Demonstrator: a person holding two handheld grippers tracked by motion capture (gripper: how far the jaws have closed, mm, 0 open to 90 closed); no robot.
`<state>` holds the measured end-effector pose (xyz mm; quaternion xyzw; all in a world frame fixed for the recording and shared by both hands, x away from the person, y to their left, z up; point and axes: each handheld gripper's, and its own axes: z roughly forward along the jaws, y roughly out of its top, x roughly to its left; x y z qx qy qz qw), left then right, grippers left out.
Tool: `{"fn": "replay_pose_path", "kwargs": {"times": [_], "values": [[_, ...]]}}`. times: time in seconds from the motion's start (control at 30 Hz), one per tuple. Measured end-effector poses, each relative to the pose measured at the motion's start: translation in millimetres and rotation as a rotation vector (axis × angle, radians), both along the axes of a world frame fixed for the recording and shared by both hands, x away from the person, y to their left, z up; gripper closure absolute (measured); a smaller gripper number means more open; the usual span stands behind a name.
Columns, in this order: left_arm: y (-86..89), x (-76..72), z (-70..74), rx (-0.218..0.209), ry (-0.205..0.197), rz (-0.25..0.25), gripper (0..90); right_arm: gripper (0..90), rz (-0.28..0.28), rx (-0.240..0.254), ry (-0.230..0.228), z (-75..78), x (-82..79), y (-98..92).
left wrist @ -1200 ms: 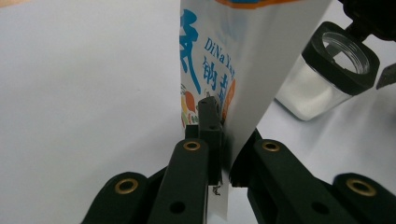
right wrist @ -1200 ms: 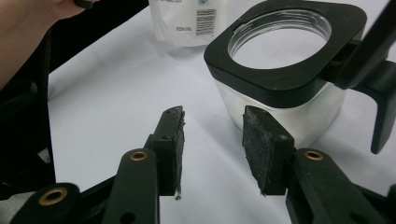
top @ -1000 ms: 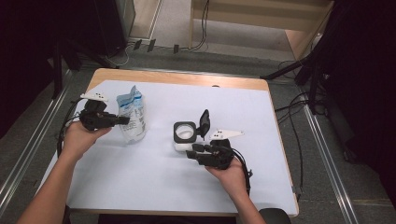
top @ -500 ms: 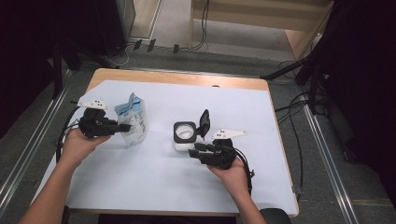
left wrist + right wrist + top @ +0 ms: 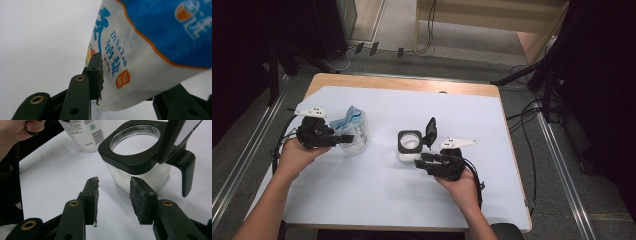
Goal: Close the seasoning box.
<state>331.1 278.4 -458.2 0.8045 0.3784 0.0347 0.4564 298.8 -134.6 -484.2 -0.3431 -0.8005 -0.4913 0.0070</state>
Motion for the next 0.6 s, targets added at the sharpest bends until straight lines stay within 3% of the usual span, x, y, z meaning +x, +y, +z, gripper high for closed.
{"fn": "replay_pose_path", "kwargs": {"times": [0.6], "values": [[1.6,-2.3,1.8,-0.022,-0.008,-0.039,47.4,59.4,-0.006,-0.005,-0.003,1.7,2.2,-3.6]]}}
